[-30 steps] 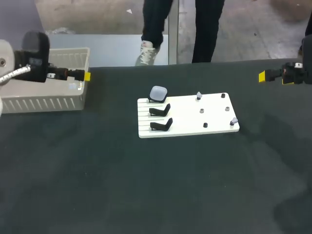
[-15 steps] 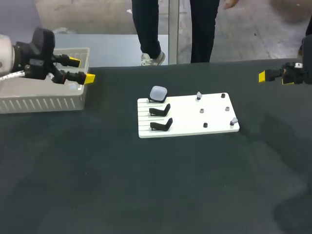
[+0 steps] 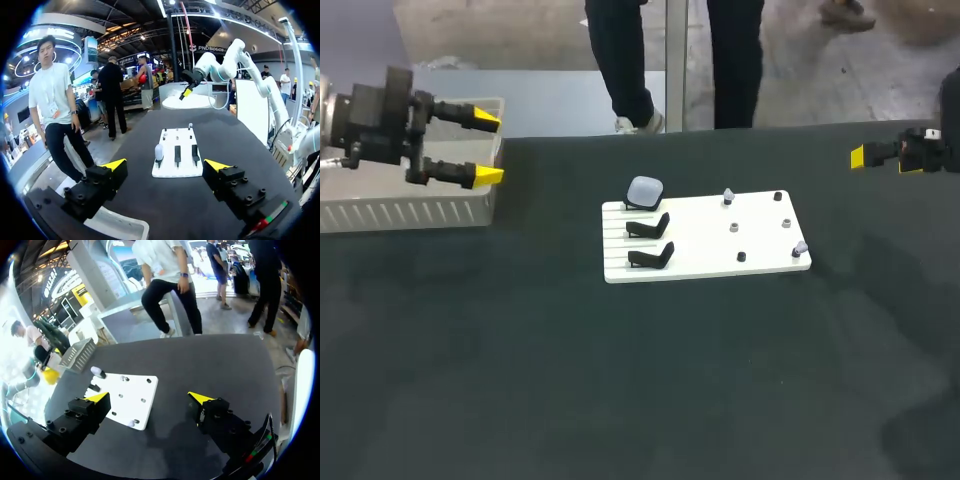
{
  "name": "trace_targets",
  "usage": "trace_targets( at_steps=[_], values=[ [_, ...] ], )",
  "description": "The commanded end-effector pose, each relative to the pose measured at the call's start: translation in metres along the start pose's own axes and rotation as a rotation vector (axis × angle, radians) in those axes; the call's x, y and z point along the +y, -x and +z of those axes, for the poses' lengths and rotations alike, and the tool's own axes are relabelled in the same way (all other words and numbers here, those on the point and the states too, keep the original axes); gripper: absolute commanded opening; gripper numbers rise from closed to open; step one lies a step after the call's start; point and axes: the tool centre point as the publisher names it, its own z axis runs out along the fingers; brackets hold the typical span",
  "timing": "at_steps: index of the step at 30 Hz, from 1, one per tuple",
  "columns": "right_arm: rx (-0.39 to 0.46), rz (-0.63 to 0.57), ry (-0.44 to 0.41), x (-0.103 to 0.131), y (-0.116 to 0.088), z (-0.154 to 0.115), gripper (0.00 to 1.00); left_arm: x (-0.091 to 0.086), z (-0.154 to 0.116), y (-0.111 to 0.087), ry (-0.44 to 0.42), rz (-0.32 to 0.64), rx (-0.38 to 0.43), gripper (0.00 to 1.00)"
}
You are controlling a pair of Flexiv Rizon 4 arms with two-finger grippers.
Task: Pick up each earbud case from the left stands, insert the matching earbuds, close the lid, and place the case in the box.
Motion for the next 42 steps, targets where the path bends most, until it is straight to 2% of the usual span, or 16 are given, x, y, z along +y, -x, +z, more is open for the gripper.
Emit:
trace_targets(
  at_steps=[1, 6, 7, 12, 18, 21, 34, 35, 36, 37, 39, 42],
  values=[
    [0.000, -0.001, 0.004, -0.001, 0.000, 0.001, 1.00, -0.005, 0.031, 0.001, 0.024, -0.022, 0.075, 1.00],
    [0.000, -0.001, 0.004, -0.001, 0.000, 0.001, 1.00, -0.005, 0.058, -0.004, 0.085, -0.056, 0.113, 1.00],
    [0.000, -0.001, 0.004, -0.001, 0.000, 0.001, 1.00, -0.006, 0.065, -0.005, 0.088, -0.056, 0.095, 1.00],
    [0.000, -0.001, 0.004, -0.001, 0.000, 0.001, 1.00, -0.002, 0.098, -0.017, 0.067, -0.051, 0.101, 1.00],
    [0.000, -0.001, 0.004, -0.001, 0.000, 0.001, 1.00, 0.007, 0.127, -0.031, 0.050, -0.032, 0.072, 1.00],
    [0.000, -0.001, 0.004, -0.001, 0.000, 0.001, 1.00, 0.011, 0.136, -0.036, 0.066, -0.056, 0.056, 1.00],
    [0.000, -0.001, 0.004, -0.001, 0.000, 0.001, 1.00, 0.011, 0.136, -0.036, 0.066, -0.056, 0.056, 1.00],
    [0.000, -0.001, 0.004, -0.001, 0.000, 0.001, 1.00, 0.015, 0.140, -0.038, 0.081, -0.059, 0.078, 1.00],
    [0.000, -0.001, 0.004, -0.001, 0.000, 0.001, 1.00, 0.016, 0.145, -0.040, 0.045, -0.052, 0.082, 1.00],
    [0.000, -0.001, 0.004, -0.001, 0.000, 0.001, 1.00, 0.020, 0.147, -0.041, 0.056, -0.067, 0.056, 1.00],
    [0.000, -0.001, 0.004, -0.001, 0.000, 0.001, 1.00, 0.027, 0.155, -0.044, 0.053, -0.065, 0.081, 1.00],
    [0.000, -0.001, 0.004, -0.001, 0.000, 0.001, 1.00, 0.034, 0.162, -0.047, 0.045, -0.071, 0.074, 1.00]
  ],
)
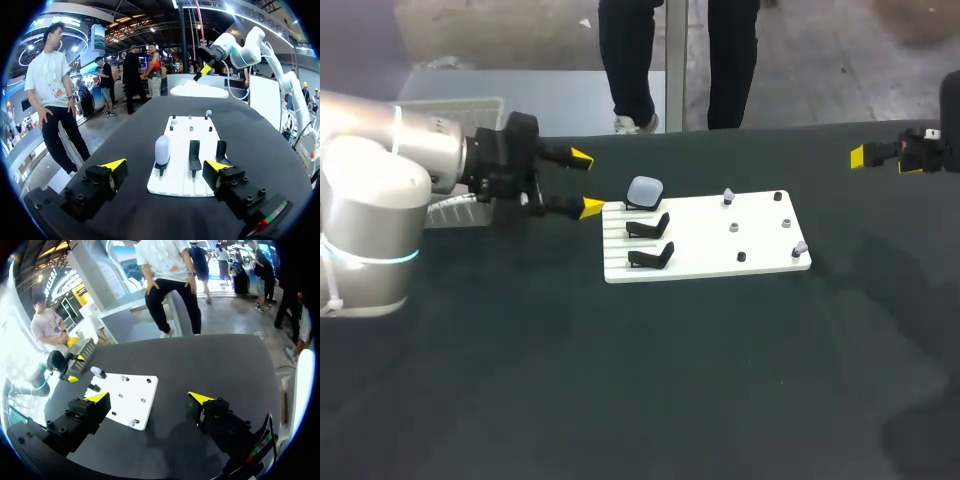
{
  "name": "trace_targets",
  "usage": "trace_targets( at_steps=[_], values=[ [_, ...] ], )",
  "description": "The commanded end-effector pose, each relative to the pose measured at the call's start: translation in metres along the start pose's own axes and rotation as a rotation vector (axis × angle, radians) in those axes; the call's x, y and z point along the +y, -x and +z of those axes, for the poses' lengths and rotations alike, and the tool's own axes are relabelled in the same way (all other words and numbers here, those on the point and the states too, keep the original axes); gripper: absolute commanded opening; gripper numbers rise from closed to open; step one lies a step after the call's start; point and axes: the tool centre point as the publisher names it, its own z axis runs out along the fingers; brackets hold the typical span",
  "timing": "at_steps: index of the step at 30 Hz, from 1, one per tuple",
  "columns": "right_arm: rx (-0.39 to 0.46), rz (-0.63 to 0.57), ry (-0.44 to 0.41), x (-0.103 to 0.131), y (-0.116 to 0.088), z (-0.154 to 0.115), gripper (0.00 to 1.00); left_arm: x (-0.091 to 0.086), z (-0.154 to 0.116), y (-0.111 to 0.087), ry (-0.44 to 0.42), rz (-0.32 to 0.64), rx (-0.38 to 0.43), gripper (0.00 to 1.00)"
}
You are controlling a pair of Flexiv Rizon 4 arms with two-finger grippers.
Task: Pick up each earbud case from the left stands, insert the matching earbuds, close the lid, and place the case in the box.
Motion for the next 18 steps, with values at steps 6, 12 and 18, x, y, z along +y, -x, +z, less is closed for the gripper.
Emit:
trace_targets(
  at_steps=[6, 12, 18],
  values=[
    [0.000, -0.001, 0.004, -0.001, 0.000, 0.001, 1.00, 0.022, 0.034, -0.005, -0.074, -0.010, 0.010, 1.00],
    [0.000, -0.001, 0.004, -0.001, 0.000, 0.001, 1.00, 0.018, 0.043, -0.002, -0.094, -0.013, 0.011, 1.00],
    [0.000, -0.001, 0.004, -0.001, 0.000, 0.001, 1.00, 0.012, 0.048, -0.002, -0.072, -0.023, 0.012, 1.00]
  ],
)
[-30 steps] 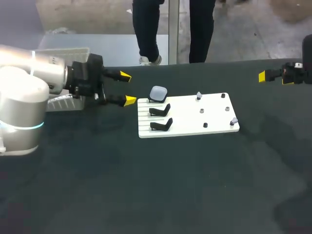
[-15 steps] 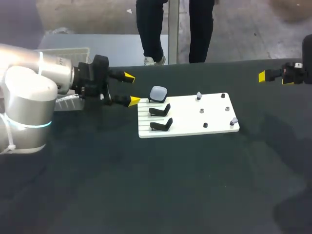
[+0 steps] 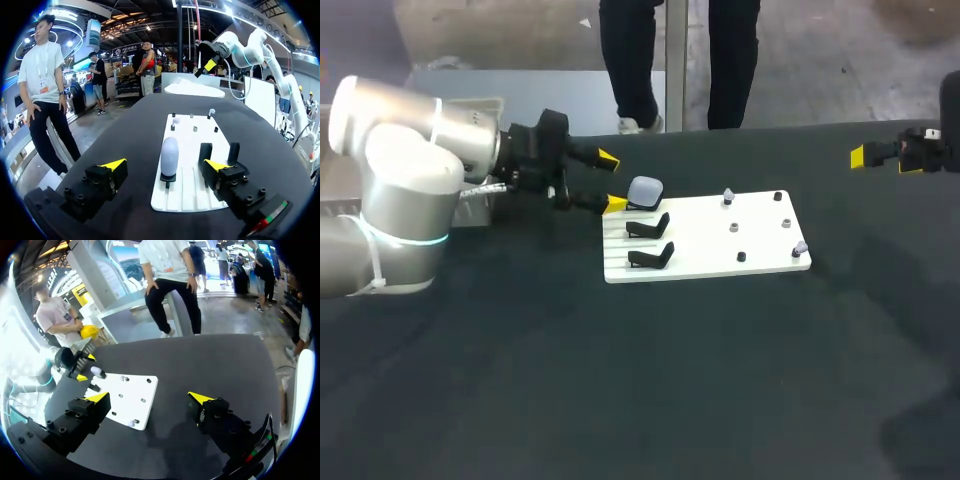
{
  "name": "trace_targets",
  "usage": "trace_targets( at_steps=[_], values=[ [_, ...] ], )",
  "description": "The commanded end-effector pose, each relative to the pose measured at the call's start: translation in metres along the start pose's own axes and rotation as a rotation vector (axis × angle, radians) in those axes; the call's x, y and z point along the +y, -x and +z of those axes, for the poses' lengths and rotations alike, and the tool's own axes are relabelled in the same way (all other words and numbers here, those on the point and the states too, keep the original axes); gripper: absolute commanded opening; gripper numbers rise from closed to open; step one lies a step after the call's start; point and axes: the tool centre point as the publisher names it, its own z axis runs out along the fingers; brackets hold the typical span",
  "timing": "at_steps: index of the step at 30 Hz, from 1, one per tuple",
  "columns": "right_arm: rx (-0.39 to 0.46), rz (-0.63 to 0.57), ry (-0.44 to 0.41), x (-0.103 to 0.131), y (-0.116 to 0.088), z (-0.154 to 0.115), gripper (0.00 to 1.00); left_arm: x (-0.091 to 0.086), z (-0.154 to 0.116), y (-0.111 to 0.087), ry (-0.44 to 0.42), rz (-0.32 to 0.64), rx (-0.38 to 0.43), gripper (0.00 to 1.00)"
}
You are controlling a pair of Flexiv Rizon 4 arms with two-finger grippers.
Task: Pick up each earbud case from the left stands, insert the matching earbuds, close the lid, and place the case in the box.
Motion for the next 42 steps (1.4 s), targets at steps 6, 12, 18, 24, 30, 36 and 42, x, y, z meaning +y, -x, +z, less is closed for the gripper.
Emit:
trace_targets(
  at_steps=[6, 12, 18, 24, 30, 36, 42],
  values=[
    [0.000, -0.001, 0.004, -0.001, 0.000, 0.001, 1.00, -0.005, 0.015, -0.002, 0.007, -0.016, -0.008, 1.00],
    [0.000, -0.001, 0.004, -0.001, 0.000, 0.001, 1.00, -0.004, 0.023, -0.001, 0.009, -0.031, -0.032, 1.00],
    [0.000, -0.001, 0.004, -0.001, 0.000, 0.001, 1.00, -0.002, 0.029, -0.001, 0.004, -0.038, -0.045, 0.86],
    [0.000, -0.001, 0.004, -0.001, 0.000, 0.001, 1.00, 0.000, 0.035, -0.002, -0.009, -0.046, -0.044, 0.70],
    [0.000, -0.001, 0.004, -0.001, 0.000, 0.001, 1.00, -0.001, 0.040, -0.003, -0.024, -0.052, -0.049, 0.60],
    [0.000, -0.001, 0.004, -0.001, 0.000, 0.001, 1.00, -0.001, 0.044, -0.005, -0.034, -0.064, -0.055, 0.56],
    [0.000, -0.001, 0.004, -0.001, 0.000, 0.001, 1.00, -0.002, 0.045, -0.006, -0.038, -0.069, -0.060, 0.53]
  ],
)
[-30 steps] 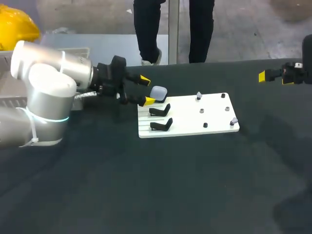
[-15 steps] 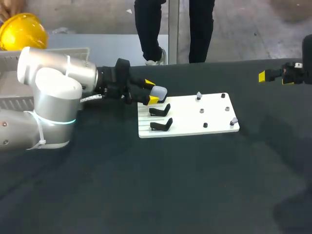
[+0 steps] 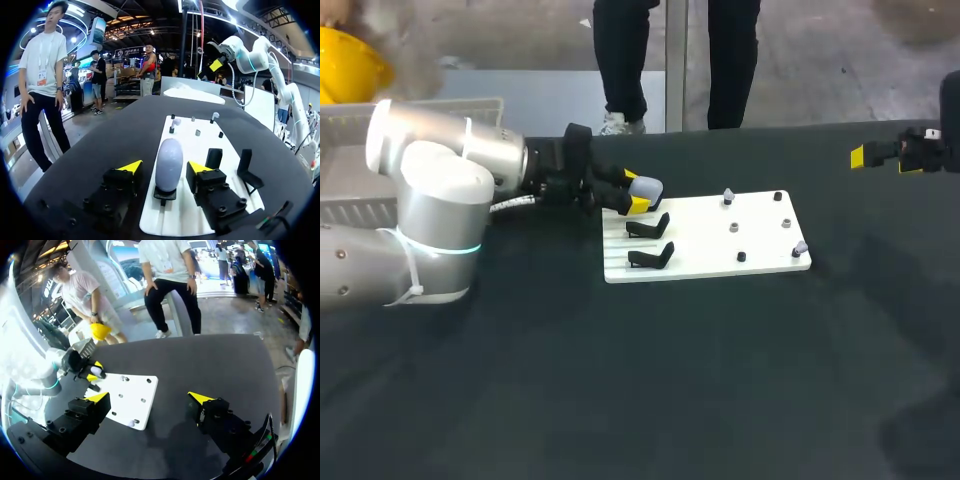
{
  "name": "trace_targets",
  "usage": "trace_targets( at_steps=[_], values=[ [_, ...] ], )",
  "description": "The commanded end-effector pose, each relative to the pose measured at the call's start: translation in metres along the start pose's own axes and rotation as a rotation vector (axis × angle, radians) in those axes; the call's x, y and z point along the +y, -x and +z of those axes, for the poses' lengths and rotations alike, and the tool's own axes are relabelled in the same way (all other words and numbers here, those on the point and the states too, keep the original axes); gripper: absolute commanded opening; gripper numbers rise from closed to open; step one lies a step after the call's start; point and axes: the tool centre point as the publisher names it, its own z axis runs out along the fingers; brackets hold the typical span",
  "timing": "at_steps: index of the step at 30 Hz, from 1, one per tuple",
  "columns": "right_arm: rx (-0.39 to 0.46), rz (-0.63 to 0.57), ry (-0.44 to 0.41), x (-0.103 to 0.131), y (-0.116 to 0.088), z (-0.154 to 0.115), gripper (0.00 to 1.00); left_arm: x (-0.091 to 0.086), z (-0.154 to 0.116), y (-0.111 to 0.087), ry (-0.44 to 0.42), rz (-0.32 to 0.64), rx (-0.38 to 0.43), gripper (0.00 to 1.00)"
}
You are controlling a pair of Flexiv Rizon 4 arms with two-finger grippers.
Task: Pick up each earbud case from the left stands, insert the matching earbuds, close the lid, and place the case in the box.
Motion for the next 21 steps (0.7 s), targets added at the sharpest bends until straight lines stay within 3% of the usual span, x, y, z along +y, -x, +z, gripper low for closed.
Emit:
trace_targets(
  at_steps=[1, 10, 13, 16, 21],
  values=[
    [0.000, -0.001, 0.004, -0.001, 0.000, 0.001, 1.00, 0.002, 0.002, -0.001, -0.005, -0.004, -0.001, 0.53],
    [0.000, -0.001, 0.004, -0.001, 0.000, 0.001, 1.00, 0.000, 0.002, -0.002, -0.012, -0.012, -0.007, 0.35],
    [0.000, -0.001, 0.004, -0.001, 0.000, 0.001, 1.00, -0.001, 0.001, -0.002, -0.016, -0.011, -0.008, 0.21],
    [0.000, -0.001, 0.004, -0.001, 0.000, 0.001, 1.00, -0.003, 0.000, 0.000, -0.021, -0.009, -0.013, 0.00],
    [0.000, -0.001, 0.004, -0.001, 0.000, 0.001, 1.00, -0.006, -0.010, 0.006, -0.003, -0.001, -0.041, 0.00]
  ],
)
